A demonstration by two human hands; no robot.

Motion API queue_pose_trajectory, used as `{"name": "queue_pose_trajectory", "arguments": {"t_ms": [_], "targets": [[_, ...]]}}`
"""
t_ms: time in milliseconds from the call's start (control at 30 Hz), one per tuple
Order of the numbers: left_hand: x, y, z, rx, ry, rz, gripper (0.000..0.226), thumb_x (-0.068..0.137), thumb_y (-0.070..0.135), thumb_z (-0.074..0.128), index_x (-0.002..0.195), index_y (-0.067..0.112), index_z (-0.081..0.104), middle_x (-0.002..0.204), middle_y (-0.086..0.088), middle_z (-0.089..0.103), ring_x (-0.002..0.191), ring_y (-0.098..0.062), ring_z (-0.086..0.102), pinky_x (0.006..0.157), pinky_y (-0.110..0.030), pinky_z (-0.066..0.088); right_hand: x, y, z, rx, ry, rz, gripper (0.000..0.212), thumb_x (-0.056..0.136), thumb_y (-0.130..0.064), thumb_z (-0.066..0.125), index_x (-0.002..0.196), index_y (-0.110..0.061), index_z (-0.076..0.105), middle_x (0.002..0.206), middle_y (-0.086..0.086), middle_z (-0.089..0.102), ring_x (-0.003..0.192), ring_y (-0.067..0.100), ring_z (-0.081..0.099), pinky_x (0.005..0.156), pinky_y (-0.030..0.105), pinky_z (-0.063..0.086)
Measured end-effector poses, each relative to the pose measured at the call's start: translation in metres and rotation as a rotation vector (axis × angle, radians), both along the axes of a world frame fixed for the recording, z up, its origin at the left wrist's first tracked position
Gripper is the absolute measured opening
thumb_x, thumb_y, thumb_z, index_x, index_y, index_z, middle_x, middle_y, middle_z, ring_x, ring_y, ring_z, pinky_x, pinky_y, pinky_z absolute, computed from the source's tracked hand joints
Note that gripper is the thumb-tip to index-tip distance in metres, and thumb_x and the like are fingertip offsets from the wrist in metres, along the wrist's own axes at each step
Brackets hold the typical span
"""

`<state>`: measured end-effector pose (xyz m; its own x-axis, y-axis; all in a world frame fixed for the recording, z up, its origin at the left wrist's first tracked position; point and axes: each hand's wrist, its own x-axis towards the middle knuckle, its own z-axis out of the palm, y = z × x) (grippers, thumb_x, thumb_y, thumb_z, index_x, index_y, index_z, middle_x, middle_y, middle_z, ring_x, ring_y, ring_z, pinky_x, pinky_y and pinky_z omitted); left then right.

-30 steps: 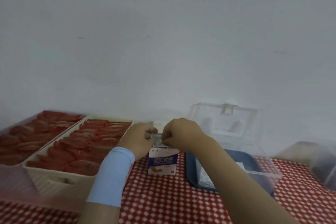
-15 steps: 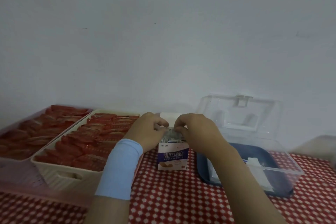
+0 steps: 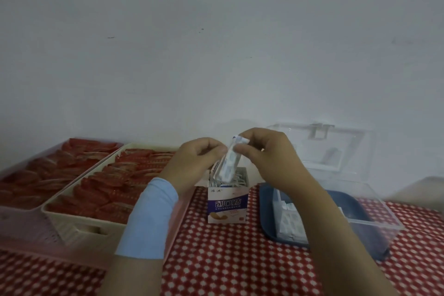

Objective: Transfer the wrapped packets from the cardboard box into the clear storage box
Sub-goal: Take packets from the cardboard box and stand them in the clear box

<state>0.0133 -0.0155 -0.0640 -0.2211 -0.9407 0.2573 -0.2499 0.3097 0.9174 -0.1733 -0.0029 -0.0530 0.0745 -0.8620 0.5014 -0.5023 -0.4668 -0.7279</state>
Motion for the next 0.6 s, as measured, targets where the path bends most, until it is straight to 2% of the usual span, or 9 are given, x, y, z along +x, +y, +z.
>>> {"name": "queue_pose_trajectory", "arguments": {"t_ms": [100, 167, 267, 333, 433, 467, 533, 600], "targets": [[0.002, 0.008, 0.002, 0.256, 0.197, -0.198, 0.029, 0.087, 0.028, 0.065, 0.108, 0.008, 0.071, 0.099, -0.013, 0.075, 0.09, -0.023, 0.069, 0.089, -0.044, 0.055, 0.002, 0.008, 0.006, 0.069, -0.131, 0.179, 0.009, 0.091, -0.01, 0.071, 0.095, -0.017, 0.073, 0.065, -0.015, 0.067, 0.059, -0.003, 0.059, 0.059, 0.011, 0.044], [0.002, 0.011, 0.0, 0.376, 0.351, -0.308, 0.04, 0.085, 0.026, 0.065, 0.118, 0.003, 0.065, 0.103, -0.02, 0.073, 0.093, -0.031, 0.07, 0.087, -0.048, 0.058, 0.006, 0.007, 0.005, 0.087, -0.145, 0.226, 0.01, 0.091, -0.008, 0.07, 0.095, -0.017, 0.072, 0.069, -0.007, 0.07, 0.062, 0.002, 0.062, 0.062, 0.018, 0.05], [0.005, 0.012, -0.001, 0.475, 0.513, -0.425, 0.031, 0.089, 0.023, 0.063, 0.112, 0.004, 0.072, 0.097, -0.019, 0.072, 0.084, -0.031, 0.072, 0.072, -0.039, 0.06, 0.009, 0.005, 0.002, 0.099, -0.171, 0.266, 0.009, 0.091, -0.006, 0.069, 0.096, -0.014, 0.071, 0.081, 0.008, 0.074, 0.072, 0.014, 0.069, 0.07, 0.03, 0.058], [0.006, 0.011, 0.0, 0.456, 0.513, -0.418, 0.025, 0.086, 0.022, 0.063, 0.101, 0.006, 0.077, 0.094, -0.016, 0.074, 0.08, -0.027, 0.072, 0.07, -0.036, 0.061, 0.008, 0.004, 0.002, 0.097, -0.202, 0.287, 0.009, 0.091, -0.006, 0.07, 0.097, -0.012, 0.071, 0.077, 0.005, 0.072, 0.07, 0.013, 0.067, 0.07, 0.028, 0.056], [0.005, 0.012, 0.002, 0.404, 0.484, -0.37, 0.022, 0.086, 0.016, 0.068, 0.101, 0.0, 0.068, 0.09, -0.011, 0.075, 0.072, -0.02, 0.072, 0.066, -0.031, 0.06, 0.009, 0.003, 0.002, 0.064, -0.207, 0.262, 0.012, 0.091, -0.012, 0.071, 0.103, -0.016, 0.072, 0.08, 0.003, 0.071, 0.07, 0.017, 0.065, 0.072, 0.027, 0.055], [0.005, 0.013, 0.004, 0.393, 0.476, -0.331, 0.026, 0.082, 0.017, 0.066, 0.101, -0.001, 0.066, 0.089, -0.01, 0.074, 0.07, -0.019, 0.071, 0.064, -0.03, 0.06, 0.009, 0.001, 0.0, 0.046, -0.179, 0.19, 0.014, 0.092, -0.018, 0.07, 0.106, -0.022, 0.071, 0.085, -0.002, 0.071, 0.073, 0.019, 0.064, 0.072, 0.024, 0.054], [0.006, 0.009, 0.006, 0.359, 0.473, -0.192, 0.03, 0.082, 0.017, 0.066, 0.103, -0.005, 0.065, 0.089, -0.012, 0.073, 0.071, -0.021, 0.072, 0.066, -0.031, 0.061, 0.008, -0.002, -0.006, 0.009, -0.039, -0.022, 0.014, 0.094, -0.029, 0.067, 0.107, -0.033, 0.069, 0.091, -0.016, 0.068, 0.073, 0.01, 0.061, 0.069, 0.018, 0.051], [0.01, 0.003, 0.005, 0.306, 0.503, -0.027, 0.021, 0.088, 0.011, 0.068, 0.101, -0.005, 0.064, 0.096, -0.016, 0.072, 0.078, -0.025, 0.074, 0.071, -0.034, 0.063, 0.004, -0.005, -0.009, 0.012, 0.282, -0.183, 0.01, 0.096, -0.032, 0.064, 0.102, -0.036, 0.071, 0.095, -0.022, 0.068, 0.078, 0.0, 0.06, 0.073, 0.019, 0.05]]}}
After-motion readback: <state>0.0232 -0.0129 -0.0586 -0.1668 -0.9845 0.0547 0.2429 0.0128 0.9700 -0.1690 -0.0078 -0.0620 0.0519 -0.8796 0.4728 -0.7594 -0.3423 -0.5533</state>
